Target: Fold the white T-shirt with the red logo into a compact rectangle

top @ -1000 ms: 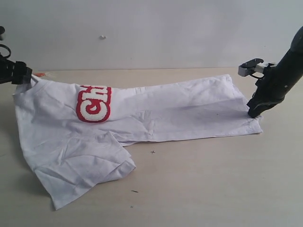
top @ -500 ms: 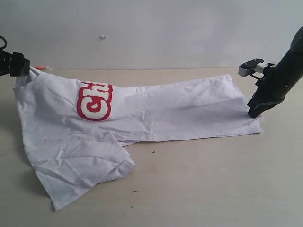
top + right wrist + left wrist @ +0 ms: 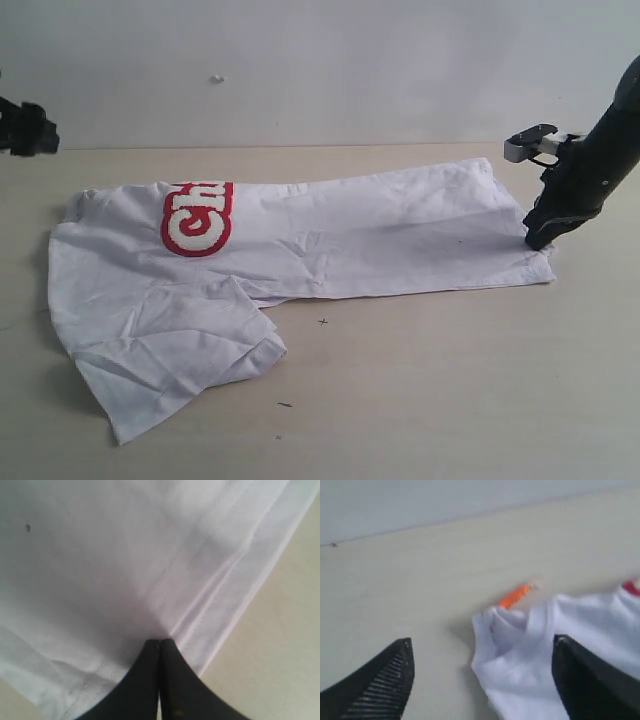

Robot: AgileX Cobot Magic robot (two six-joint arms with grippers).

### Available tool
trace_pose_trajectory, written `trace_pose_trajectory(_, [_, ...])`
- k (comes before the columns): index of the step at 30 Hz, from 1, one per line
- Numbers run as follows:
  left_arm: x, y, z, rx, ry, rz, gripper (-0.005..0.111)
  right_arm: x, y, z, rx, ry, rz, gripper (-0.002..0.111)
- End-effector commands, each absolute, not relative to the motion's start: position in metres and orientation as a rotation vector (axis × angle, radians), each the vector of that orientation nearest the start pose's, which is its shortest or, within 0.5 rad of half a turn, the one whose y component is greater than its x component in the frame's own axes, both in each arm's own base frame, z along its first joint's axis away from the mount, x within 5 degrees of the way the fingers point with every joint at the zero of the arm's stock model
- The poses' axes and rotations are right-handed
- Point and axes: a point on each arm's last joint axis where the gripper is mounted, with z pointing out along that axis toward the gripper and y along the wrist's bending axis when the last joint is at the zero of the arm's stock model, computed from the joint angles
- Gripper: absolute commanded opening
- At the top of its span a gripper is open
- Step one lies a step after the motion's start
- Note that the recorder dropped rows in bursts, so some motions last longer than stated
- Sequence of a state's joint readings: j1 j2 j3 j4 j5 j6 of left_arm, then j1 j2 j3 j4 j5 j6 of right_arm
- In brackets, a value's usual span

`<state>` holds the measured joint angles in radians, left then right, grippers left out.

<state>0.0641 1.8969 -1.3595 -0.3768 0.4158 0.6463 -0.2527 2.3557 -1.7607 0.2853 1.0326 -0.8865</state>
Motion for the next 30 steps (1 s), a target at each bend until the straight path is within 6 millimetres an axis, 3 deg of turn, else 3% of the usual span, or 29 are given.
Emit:
trace_pose_trajectory(1, [0.411,-0.015,0.204,0.791,2.422,-0.13,0.063,0.445,-0.099,0.094,-0.785,2.946,0.274,0.0])
trace_pose_trajectory(3, [0.41,-0.034,0.206,0.807,2.374,-0.235,0.054,0.444,-0.098,0.094,-0.784,2.951,0.28,0.0])
trace_pose_trajectory(6, [0.401,-0.065,0.204,1.001,2.337,-0.359,0.038,0.444,-0.098,0.094,-0.786,2.957,0.288,0.0])
trace_pose_trajectory(10, [0.386,-0.1,0.189,1.209,2.367,-0.497,0.003,0.443,-0.098,0.094,-0.787,2.958,0.291,0.0])
trace_pose_trajectory(11, [0.383,-0.107,0.185,1.246,2.376,-0.528,0.0,0.443,-0.098,0.094,-0.787,2.958,0.291,0.0])
trace_pose_trajectory(15, [0.367,-0.131,0.154,1.401,2.477,-0.511,0.0,0.443,-0.098,0.094,-0.766,2.964,0.294,0.0])
trace_pose_trajectory(18, [0.359,-0.133,0.122,1.474,2.583,-0.327,0.0,0.442,-0.097,0.094,-0.752,2.984,0.313,0.0])
trace_pose_trajectory(21, [0.352,-0.131,0.097,1.524,2.658,-0.255,0.0,0.439,-0.096,0.094,-0.762,3.006,0.346,0.0])
trace_pose_trajectory(26, [0.34,-0.124,0.08,1.584,2.745,-0.253,0.0,0.433,-0.095,0.095,-0.79,3.047,0.401,0.0])
trace_pose_trajectory(30, [0.318,-0.113,0.07,1.725,2.833,-0.254,0.0,0.431,-0.096,0.095,-0.814,3.07,0.399,0.0])
